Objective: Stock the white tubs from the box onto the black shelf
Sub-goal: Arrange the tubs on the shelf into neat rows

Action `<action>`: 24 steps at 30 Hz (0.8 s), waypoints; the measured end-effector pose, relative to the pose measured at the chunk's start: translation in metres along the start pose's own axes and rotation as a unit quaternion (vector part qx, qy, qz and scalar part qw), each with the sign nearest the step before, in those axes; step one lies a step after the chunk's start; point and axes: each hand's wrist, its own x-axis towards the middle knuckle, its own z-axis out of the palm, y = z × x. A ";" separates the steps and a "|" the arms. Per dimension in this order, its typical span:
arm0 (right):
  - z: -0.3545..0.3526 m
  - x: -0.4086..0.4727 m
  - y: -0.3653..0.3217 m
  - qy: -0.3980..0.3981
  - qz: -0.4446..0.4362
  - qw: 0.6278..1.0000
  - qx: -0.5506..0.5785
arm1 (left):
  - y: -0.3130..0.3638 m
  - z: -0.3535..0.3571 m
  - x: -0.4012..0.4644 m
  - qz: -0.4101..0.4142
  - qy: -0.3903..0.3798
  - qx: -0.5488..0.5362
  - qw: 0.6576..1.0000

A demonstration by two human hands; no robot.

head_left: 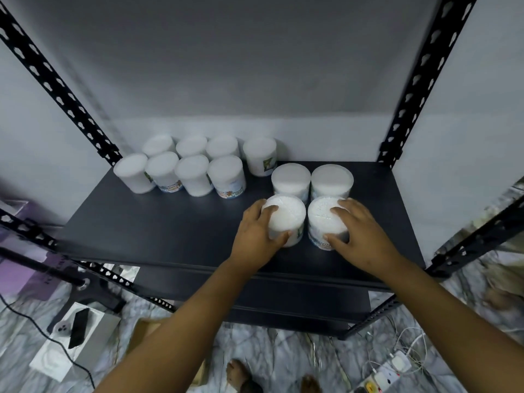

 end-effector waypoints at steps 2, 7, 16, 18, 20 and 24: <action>-0.001 0.002 0.002 -0.006 0.001 1.000 0.006 | -0.002 0.001 0.003 0.006 0.005 -0.004 1.000; -0.003 0.004 0.004 -0.015 0.003 1.000 0.003 | -0.007 0.002 0.007 0.020 0.008 0.000 1.000; -0.001 0.001 0.000 0.008 0.002 1.000 -0.004 | -0.010 0.004 0.004 0.066 0.015 -0.004 0.998; 0.000 0.000 -0.001 0.007 0.005 1.000 0.000 | -0.011 0.005 0.005 0.066 0.019 0.007 0.998; -0.001 0.000 -0.002 0.004 0.009 1.000 0.002 | -0.010 0.006 0.007 0.060 0.021 0.014 0.998; -0.002 0.001 -0.002 0.001 0.004 1.000 -0.007 | -0.010 0.007 0.009 0.063 0.004 0.009 0.998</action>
